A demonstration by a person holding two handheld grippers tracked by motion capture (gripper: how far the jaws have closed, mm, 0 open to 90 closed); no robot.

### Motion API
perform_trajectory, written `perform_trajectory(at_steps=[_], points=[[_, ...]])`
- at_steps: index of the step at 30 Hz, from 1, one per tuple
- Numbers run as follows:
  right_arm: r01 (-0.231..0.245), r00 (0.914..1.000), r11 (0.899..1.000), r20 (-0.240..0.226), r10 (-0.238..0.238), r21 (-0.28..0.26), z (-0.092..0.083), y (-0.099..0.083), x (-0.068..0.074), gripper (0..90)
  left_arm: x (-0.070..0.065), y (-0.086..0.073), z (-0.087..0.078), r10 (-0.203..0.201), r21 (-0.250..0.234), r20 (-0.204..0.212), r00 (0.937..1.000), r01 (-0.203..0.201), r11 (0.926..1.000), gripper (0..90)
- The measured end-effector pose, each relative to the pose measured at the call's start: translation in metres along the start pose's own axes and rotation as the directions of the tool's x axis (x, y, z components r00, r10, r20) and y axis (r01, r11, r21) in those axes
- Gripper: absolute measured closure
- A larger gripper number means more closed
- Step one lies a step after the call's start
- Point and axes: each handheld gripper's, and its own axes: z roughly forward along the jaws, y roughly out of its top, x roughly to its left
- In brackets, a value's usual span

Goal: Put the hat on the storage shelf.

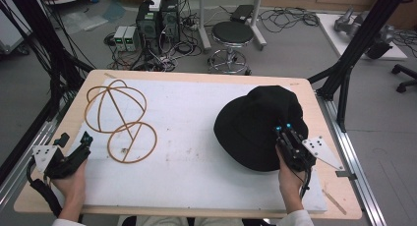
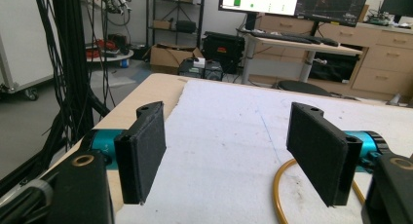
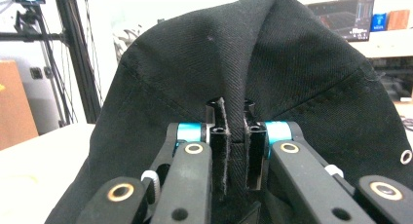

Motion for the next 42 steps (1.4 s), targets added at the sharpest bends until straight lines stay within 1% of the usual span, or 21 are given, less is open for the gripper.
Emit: perform_trajectory(at_steps=[7,15,17,22,24,29,34,41,42], points=[[0.008,0.9995,0.999,-0.029,-0.009,-0.033,0.01,0.013,0.009,85.6,-0.002,0.0,0.002,0.003,0.001,0.008,1.0,-0.003,1.0,30.7],[0.026,0.9962,0.997,-0.081,-0.032,-0.068,0.023,0.032,0.029,85.6,-0.004,0.0,0.002,0.009,0.002,0.017,0.9998,-0.009,1.0,30.7],[0.023,0.995,0.997,-0.096,-0.03,-0.071,0.026,0.035,0.034,85.6,-0.004,0.0,0.002,0.007,0.002,0.018,0.9998,-0.007,1.0,30.7],[0.027,0.9923,0.996,-0.118,-0.037,-0.081,0.032,0.04,0.044,85.6,-0.005,0.0,0.002,0.011,0.005,0.023,0.9997,-0.011,0.9999,30.7],[0.02,0.9917,0.996,-0.125,-0.031,-0.087,0.035,0.042,0.047,85.6,-0.005,-0.001,0.002,0.014,0.004,0.024,0.9996,-0.014,0.9999,30.7],[0.021,0.9894,0.995,-0.141,-0.035,-0.099,0.04,0.048,0.055,85.6,-0.007,-0.001,0.002,0.023,0.005,0.029,0.9993,-0.023,0.9997,30.7],[0.02,0.9875,0.993,-0.153,-0.037,-0.113,0.044,0.053,0.061,85.6,-0.007,0.0,0.002,0.022,0.005,0.03,0.9993,-0.022,0.9997,30.7],[0.015,0.9815,0.991,-0.187,-0.039,-0.129,0.055,0.061,0.076,85.6,-0.006,-0.001,0.002,0.02,0.004,0.03,0.9993,-0.02,0.9998,30.7],[0.008,0.9805,0.991,-0.193,-0.034,-0.132,0.056,0.062,0.079,85.6,-0.006,-0.001,0.002,0.019,0.003,0.031,0.9993,-0.019,0.9998,30.7]])
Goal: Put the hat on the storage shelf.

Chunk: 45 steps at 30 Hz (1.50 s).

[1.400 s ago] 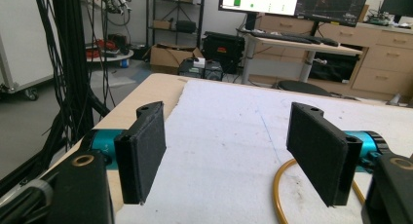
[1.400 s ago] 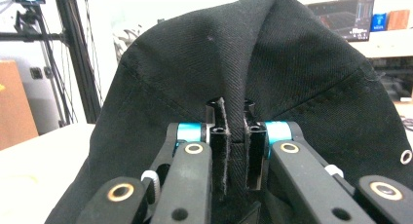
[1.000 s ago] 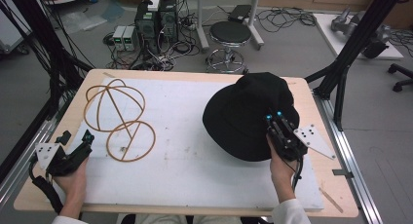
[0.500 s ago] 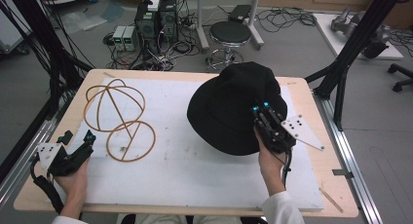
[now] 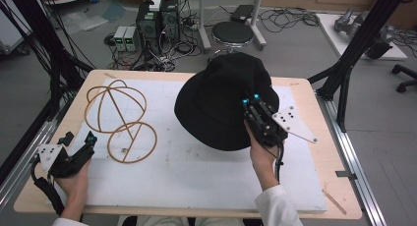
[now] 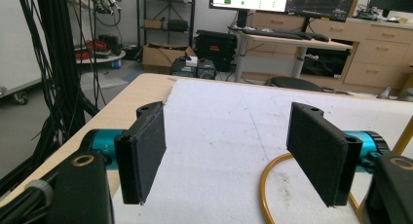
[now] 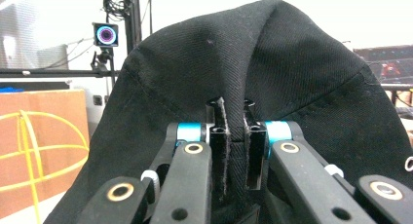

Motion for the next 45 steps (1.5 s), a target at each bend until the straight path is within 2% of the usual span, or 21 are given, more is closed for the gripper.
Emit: perform_trajectory(at_steps=[9,23,28,37,45], points=[[0.009,0.9974,1.0,-0.072,-0.011,-0.028,0.021,0.012,0.024,85.6,0.0,0.0,0.001,-0.003,0.001,0.004,1.0,0.003,1.0,30.7],[-0.014,0.9898,0.998,-0.142,0.005,-0.062,0.054,0.022,0.056,85.6,0.0,-0.001,0.0,0.004,0.002,0.005,1.0,-0.004,1.0,30.7],[-0.027,0.9854,0.997,-0.17,0.016,-0.066,0.066,0.025,0.068,85.6,0.0,0.0,0.0,0.004,0.001,0.004,1.0,-0.004,1.0,30.7],[-0.047,0.9788,0.995,-0.203,0.029,-0.083,0.075,0.029,0.083,85.6,0.0,0.0,0.0,0.003,0.002,0.006,1.0,-0.003,1.0,30.7],[-0.07,0.9675,0.994,-0.248,0.048,-0.082,0.095,0.03,0.107,85.6,0.0,0.0,0.0,-0.002,0.0,0.007,1.0,0.002,1.0,30.7]])
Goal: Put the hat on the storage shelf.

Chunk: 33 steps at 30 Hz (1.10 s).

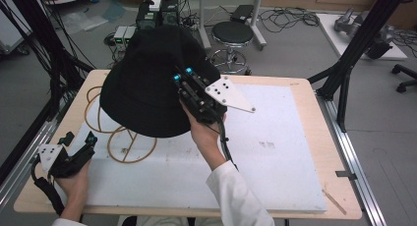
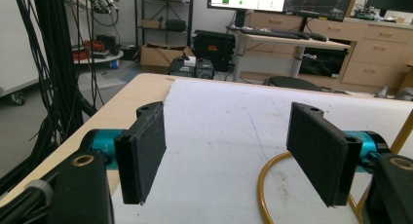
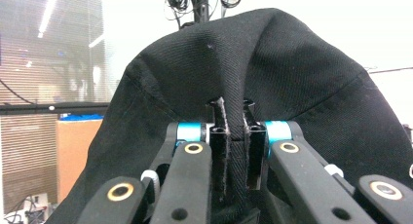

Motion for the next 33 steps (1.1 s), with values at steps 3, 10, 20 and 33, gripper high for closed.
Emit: perform_trajectory(at_steps=[3,10,20,33], points=[[-0.004,0.9999,1.0,-0.014,0.004,0.001,0.009,0.0,0.006,85.7,0.0,0.0,0.0,0.002,0.001,0.002,1.0,-0.002,1.0,30.7],[-0.046,0.9976,0.999,-0.052,0.046,-0.008,0.032,0.001,0.02,85.8,0.002,0.0,-0.001,-0.004,0.001,0.0,1.0,0.004,1.0,30.7],[-0.054,0.995,0.999,-0.084,0.054,0.006,0.059,-0.007,0.038,85.9,0.0,0.0,0.001,0.003,0.001,0.008,1.0,-0.003,1.0,30.7],[-0.054,0.9926,0.997,-0.106,0.059,0.053,0.077,-0.023,0.052,85.9,0.002,0.0,0.001,-0.003,-0.001,0.002,1.0,0.003,1.0,30.7]])
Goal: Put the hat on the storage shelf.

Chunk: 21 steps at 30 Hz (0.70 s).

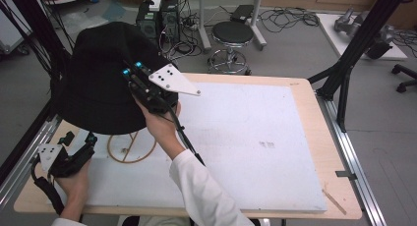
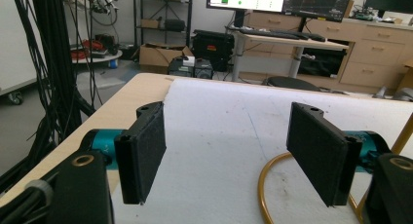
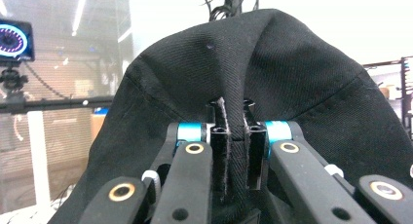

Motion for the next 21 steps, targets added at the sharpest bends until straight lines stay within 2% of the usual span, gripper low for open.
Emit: perform_trajectory(at_steps=[3,9,12,21], points=[[0.009,0.9997,1.0,-0.023,-0.008,0.017,0.003,-0.004,0.005,85.8,0.0,0.0,0.0,-0.002,-0.001,-0.002,1.0,0.002,1.0,30.7],[0.055,0.9979,0.994,-0.038,-0.052,0.09,0.006,-0.018,0.014,85.8,0.001,0.001,-0.002,-0.002,-0.005,-0.006,1.0,0.002,1.0,30.7],[0.069,0.9969,0.992,-0.046,-0.064,0.109,0.007,-0.024,0.018,85.8,0.001,0.001,-0.003,-0.002,-0.007,-0.006,1.0,0.002,1.0,30.7],[0.074,0.9964,0.987,-0.052,-0.067,0.142,0.005,-0.039,0.02,85.8,0.002,0.001,-0.003,-0.002,-0.01,-0.012,0.9999,0.002,0.9999,30.7]])
